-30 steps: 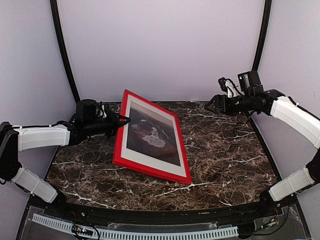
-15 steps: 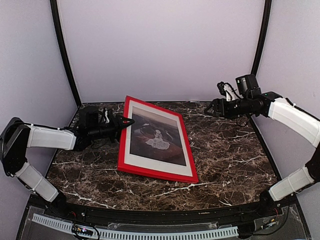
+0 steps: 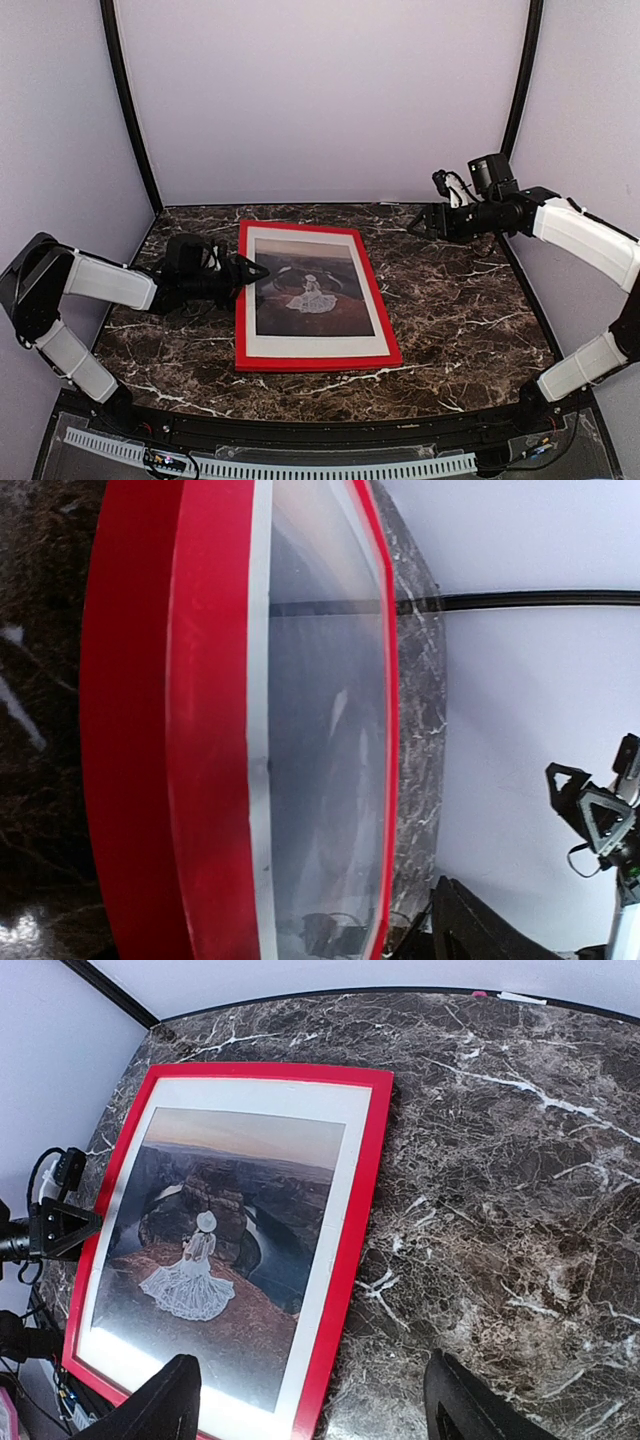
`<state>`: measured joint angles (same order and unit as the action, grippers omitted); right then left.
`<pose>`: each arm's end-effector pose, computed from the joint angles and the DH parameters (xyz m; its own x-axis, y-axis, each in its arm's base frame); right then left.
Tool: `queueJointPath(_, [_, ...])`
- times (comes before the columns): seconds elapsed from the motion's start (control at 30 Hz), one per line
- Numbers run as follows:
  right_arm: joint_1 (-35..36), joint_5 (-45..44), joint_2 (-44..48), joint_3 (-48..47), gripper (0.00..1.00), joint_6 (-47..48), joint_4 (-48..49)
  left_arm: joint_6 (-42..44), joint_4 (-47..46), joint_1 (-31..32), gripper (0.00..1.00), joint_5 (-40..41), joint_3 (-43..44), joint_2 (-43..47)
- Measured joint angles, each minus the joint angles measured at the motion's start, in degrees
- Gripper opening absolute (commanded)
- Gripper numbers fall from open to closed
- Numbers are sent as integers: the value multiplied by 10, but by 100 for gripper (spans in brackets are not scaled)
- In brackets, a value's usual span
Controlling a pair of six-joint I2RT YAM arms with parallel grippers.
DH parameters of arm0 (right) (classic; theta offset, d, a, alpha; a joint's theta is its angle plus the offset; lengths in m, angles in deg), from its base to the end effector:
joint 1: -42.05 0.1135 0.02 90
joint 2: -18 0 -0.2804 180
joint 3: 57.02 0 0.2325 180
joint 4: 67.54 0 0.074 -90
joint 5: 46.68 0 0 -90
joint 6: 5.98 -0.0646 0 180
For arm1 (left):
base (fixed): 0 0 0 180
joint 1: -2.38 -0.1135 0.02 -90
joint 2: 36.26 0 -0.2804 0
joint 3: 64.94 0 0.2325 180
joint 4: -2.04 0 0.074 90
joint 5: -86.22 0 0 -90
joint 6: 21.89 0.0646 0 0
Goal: Put the photo into the frame
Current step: Place the photo frame at the center of the board, then reset both arms
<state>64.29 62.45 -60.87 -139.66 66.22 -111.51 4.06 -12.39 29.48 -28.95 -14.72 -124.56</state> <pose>0.2706 0.1335 0.3168 -0.7490 0.0058 -0.6626 -0.3784 0.8171 0.4349 0.2688 -0.1684 0.1972 -0.8388 -0.4849 -0.2474 0.0111 0.4392 -0.8983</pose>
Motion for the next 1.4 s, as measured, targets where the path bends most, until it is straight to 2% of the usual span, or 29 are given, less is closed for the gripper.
queueJointPath(0.3, [0,-1,-7,7,78,0,3,90,94,-10,89,28,2,-26])
queueJointPath(0.7, [0,-12,-7,15,78,4,3,182,150,-26,95,88,27,-33])
queueJointPath(1.0, [0,-42,-7,39,82,10,-2,302,330,-31,99,251,98,70])
queueJointPath(1.4, [1,-116,3,40,93,16,-8,437,417,-32,99,391,163,215])
